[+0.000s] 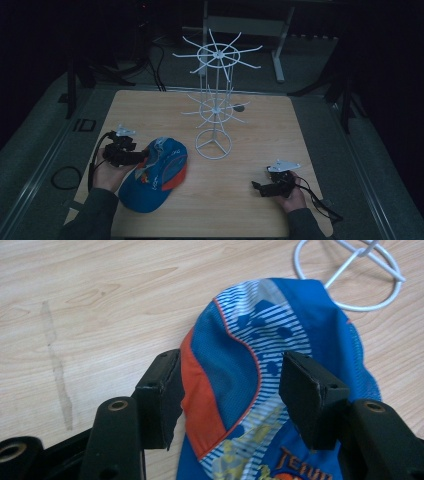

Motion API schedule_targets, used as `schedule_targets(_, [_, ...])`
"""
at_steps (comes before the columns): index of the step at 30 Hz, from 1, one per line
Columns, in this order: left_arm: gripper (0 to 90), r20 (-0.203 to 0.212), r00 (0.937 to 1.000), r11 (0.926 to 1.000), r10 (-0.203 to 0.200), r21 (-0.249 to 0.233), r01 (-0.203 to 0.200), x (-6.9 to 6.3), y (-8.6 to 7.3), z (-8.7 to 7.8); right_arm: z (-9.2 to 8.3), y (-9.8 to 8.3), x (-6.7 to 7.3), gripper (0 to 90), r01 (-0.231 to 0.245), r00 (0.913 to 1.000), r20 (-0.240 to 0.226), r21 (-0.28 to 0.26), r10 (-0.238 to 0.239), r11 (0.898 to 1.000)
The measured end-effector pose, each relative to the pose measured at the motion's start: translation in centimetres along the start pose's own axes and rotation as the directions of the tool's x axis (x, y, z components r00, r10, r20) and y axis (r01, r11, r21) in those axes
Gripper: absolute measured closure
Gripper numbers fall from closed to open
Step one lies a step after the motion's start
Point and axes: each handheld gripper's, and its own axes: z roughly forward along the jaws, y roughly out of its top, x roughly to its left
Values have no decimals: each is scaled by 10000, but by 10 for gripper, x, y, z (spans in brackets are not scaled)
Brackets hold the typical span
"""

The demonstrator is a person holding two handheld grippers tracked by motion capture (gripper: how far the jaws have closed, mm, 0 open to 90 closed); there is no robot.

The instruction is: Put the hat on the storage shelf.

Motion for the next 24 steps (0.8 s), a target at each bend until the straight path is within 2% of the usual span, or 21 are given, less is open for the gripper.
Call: schedule_targets(24, [431, 525, 9980, 9994, 340, -82, -336, -26, 22, 6, 1, 1, -1, 120, -3, 10000, 17, -25, 3, 10000])
